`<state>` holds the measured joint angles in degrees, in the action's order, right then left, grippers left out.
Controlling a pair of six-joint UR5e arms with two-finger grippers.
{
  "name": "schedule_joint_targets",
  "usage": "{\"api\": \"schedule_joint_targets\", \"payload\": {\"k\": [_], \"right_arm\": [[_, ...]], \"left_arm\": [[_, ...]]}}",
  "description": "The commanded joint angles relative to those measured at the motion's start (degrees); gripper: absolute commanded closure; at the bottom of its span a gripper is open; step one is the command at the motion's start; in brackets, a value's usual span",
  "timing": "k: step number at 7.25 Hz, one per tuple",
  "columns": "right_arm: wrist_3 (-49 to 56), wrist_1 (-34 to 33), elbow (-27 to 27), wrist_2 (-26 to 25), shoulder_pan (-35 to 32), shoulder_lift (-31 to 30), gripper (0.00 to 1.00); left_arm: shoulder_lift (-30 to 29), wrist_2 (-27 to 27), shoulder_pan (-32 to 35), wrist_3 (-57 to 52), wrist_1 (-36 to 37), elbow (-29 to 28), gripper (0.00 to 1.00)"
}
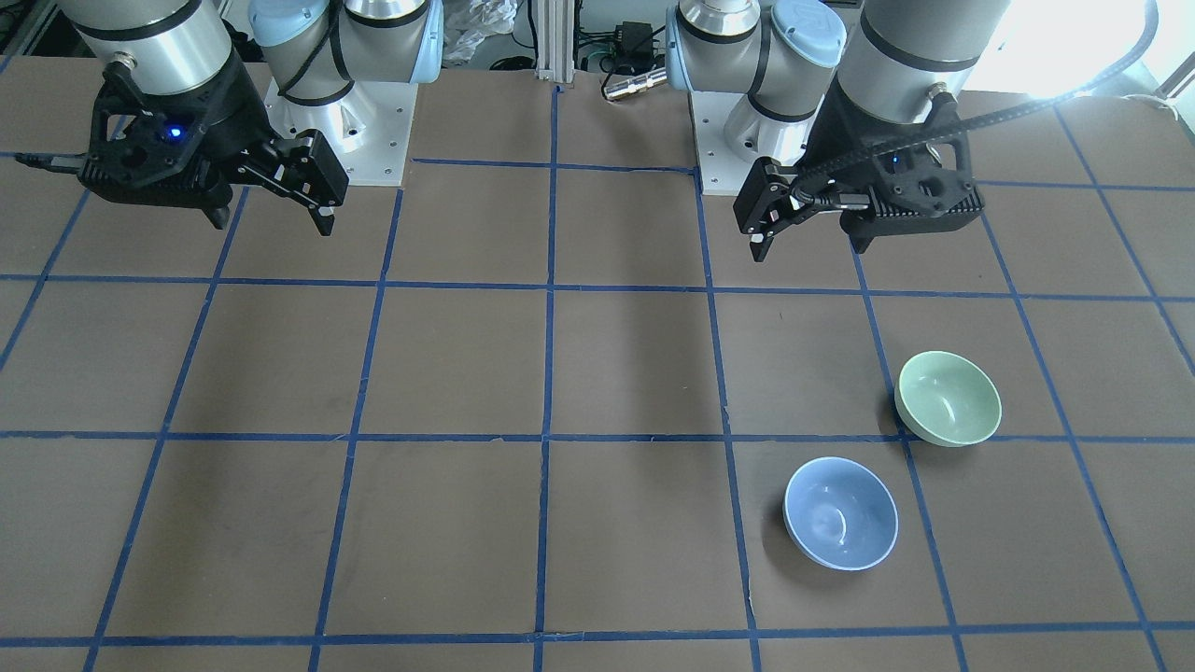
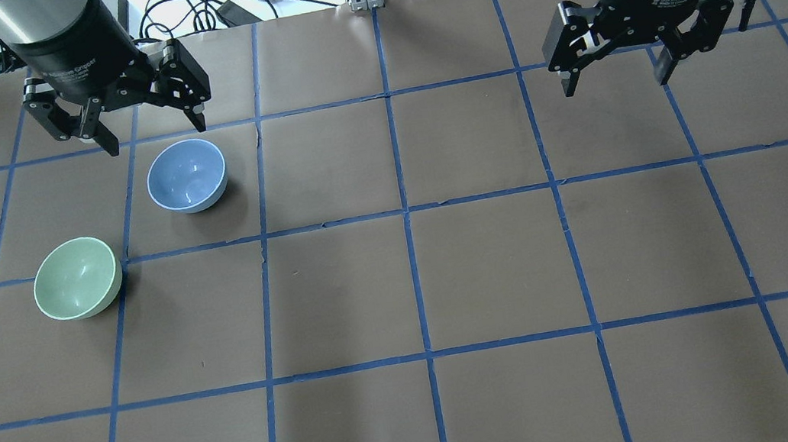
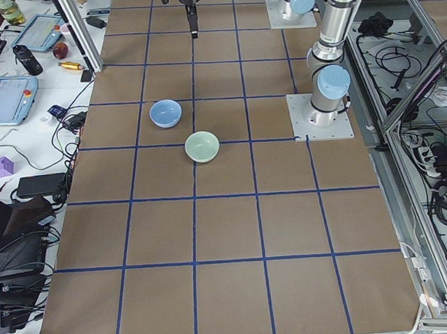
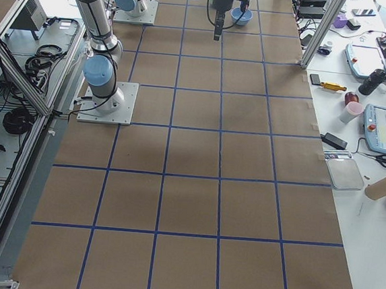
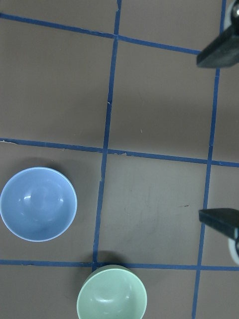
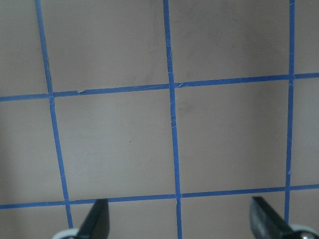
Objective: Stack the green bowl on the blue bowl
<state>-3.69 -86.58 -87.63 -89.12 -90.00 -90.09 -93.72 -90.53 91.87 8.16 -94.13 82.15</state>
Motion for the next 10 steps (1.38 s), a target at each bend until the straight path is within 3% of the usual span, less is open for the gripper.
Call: {"api": "schedule_joint_targets", "payload": {"k": [1, 3, 8, 10], "right_arm": [[0.0, -0.1, 0.0, 0.0, 0.0, 0.0, 0.0], [0.0, 0.0, 0.0, 0.0, 0.0, 0.0, 0.0], [0.0, 0.0, 0.0, 0.0, 0.0, 0.0, 0.0], [0.0, 0.0, 0.0, 0.0, 0.0, 0.0, 0.0]], "left_arm": [[0.2, -0.3, 0.1, -0.8, 0.0, -0.1, 0.0], [0.2, -0.5, -1.2, -7.1, -0.1, 0.0, 0.0], [0.2, -0.8, -2.4, -8.3, -0.5, 0.5, 0.0], [0.2, -0.6, -9.5, -16.8, -0.1, 3.1, 0.0]]}}
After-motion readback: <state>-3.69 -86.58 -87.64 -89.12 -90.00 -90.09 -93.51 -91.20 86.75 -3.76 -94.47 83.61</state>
